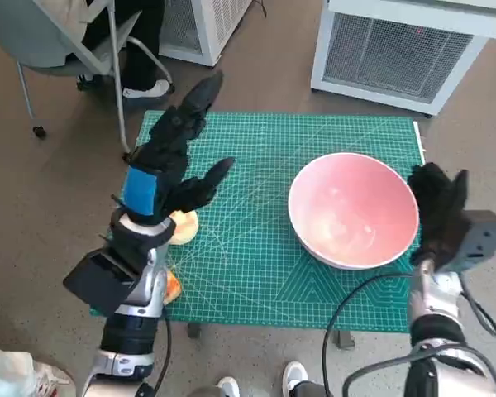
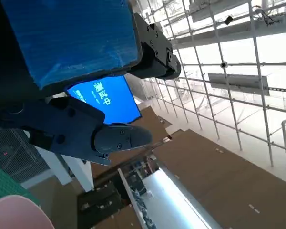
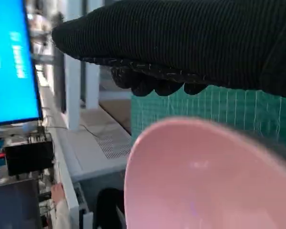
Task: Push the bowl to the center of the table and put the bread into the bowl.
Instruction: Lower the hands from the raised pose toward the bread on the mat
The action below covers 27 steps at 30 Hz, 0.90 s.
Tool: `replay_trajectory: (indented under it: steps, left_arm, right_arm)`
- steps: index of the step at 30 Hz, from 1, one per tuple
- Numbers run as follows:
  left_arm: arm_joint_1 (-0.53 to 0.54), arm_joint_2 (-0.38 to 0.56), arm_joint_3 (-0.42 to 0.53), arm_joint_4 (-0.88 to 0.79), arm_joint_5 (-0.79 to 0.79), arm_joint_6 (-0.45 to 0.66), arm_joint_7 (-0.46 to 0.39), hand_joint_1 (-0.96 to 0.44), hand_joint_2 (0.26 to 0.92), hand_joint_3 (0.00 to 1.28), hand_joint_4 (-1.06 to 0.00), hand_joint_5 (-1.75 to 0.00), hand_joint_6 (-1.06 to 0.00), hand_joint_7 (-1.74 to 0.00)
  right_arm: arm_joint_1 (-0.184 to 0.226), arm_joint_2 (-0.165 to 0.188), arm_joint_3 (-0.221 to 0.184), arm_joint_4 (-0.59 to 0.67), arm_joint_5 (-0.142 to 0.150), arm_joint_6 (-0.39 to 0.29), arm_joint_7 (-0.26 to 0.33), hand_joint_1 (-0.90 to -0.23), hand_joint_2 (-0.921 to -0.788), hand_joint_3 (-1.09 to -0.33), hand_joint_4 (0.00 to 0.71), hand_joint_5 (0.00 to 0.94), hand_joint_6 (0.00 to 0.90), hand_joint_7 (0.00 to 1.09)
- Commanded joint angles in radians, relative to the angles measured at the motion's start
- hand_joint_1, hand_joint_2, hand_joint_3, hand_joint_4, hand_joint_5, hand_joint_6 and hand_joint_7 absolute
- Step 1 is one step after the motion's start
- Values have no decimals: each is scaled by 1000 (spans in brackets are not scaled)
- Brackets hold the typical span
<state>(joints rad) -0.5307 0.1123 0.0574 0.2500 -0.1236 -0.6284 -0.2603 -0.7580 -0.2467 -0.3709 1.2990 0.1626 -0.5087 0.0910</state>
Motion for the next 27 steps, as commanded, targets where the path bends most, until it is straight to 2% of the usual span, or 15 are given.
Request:
replay_trajectory:
  steps: [1, 3, 7, 13, 20, 27]
  left_arm:
    - [16, 9, 6, -22, 13, 7, 14, -450, 921, 403, -286, -1, -436, -29]
    - [19, 11, 6, -25, 16, 7, 19, -452, 921, 406, -287, -1, -436, -29]
    - [29, 14, 8, -35, 23, 7, 27, -455, 921, 414, -288, -2, -440, -30]
    - [43, 19, 8, -52, 32, 8, 39, -457, 921, 422, -289, -2, -446, -34]
    - [60, 29, 13, -68, 35, 14, 47, -463, 921, 429, -289, -1, -447, -34]
    - [71, 39, 20, -75, 35, 15, 51, -474, 921, 430, -297, -4, -447, -34]
  right_arm:
    - [-16, 39, -5, 17, 5, 28, 13, -512, -921, -878, 216, 8, 161, 195]
    - [-23, 49, -3, 17, -1, 27, 13, -515, -921, -876, 217, 7, 164, 193]
    - [-43, 72, -11, 20, 6, 32, 21, -515, -921, -874, 214, 5, 167, 190]
    - [-74, 112, -39, 23, 27, 43, 37, -510, -921, -874, 210, 1, 168, 186]
    - [-113, 152, -53, 26, 35, 64, 31, -494, -921, -884, 194, 0, 162, 179]
    - [-147, 177, -60, 30, 40, 91, 17, -503, -921, -880, 182, 0, 161, 180]
